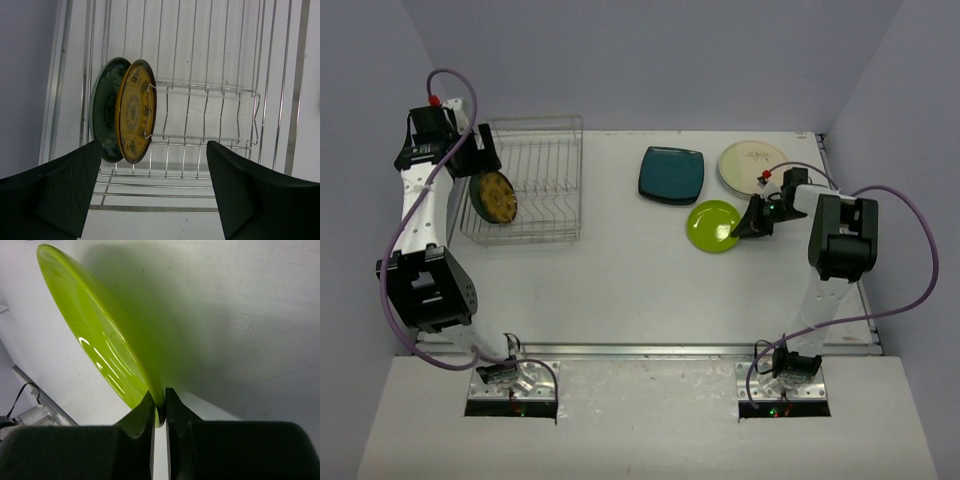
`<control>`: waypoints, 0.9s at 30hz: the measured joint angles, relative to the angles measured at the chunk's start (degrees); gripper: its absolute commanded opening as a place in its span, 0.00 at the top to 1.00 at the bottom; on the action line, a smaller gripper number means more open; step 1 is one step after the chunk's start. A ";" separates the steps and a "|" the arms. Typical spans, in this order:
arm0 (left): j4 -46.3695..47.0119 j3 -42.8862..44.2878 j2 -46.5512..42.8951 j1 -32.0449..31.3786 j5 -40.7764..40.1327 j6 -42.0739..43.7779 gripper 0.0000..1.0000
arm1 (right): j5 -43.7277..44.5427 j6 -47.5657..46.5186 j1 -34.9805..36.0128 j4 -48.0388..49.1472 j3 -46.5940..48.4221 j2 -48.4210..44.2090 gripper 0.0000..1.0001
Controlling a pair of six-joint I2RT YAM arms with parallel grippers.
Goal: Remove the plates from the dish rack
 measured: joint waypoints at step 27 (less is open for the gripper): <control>-2.85 3.13 10.30 0.92 -3.88 2.34 0.45 | -1.45 -1.96 2.93 -5.61 0.64 -0.56 0.25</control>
